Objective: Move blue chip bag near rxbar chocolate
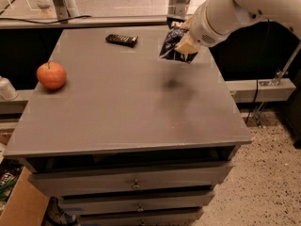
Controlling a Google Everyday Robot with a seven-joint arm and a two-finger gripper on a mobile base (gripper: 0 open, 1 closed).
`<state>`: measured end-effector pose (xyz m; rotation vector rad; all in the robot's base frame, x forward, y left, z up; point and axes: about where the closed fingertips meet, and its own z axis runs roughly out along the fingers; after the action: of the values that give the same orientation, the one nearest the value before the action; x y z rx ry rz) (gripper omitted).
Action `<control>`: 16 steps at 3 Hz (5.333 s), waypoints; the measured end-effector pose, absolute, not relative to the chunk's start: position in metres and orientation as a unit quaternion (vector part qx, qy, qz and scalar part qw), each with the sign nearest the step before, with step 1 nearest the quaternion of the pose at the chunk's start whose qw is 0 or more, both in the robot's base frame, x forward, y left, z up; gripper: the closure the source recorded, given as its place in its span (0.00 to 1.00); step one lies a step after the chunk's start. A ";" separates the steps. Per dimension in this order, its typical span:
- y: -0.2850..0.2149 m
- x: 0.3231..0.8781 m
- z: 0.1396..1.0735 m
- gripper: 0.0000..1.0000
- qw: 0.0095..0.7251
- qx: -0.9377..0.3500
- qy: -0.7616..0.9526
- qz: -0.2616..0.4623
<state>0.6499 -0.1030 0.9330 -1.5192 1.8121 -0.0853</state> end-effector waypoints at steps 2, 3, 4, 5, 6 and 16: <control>-0.085 0.719 0.908 1.00 0.426 -0.588 0.687 0.017; -0.075 0.752 0.891 1.00 0.444 -0.581 0.680 0.048; -0.059 0.782 0.884 1.00 0.460 -0.577 0.671 0.071; -0.039 0.801 0.879 1.00 0.468 -0.578 0.662 0.088; -0.025 0.810 0.870 1.00 0.465 -0.583 0.659 0.098; -0.068 0.783 0.935 0.00 0.452 -0.594 0.663 0.050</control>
Offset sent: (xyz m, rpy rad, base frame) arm 0.1121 0.0210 -0.0444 0.2088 -0.0293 0.0894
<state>0.7832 -0.0680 0.9353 -1.4679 1.6375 0.1237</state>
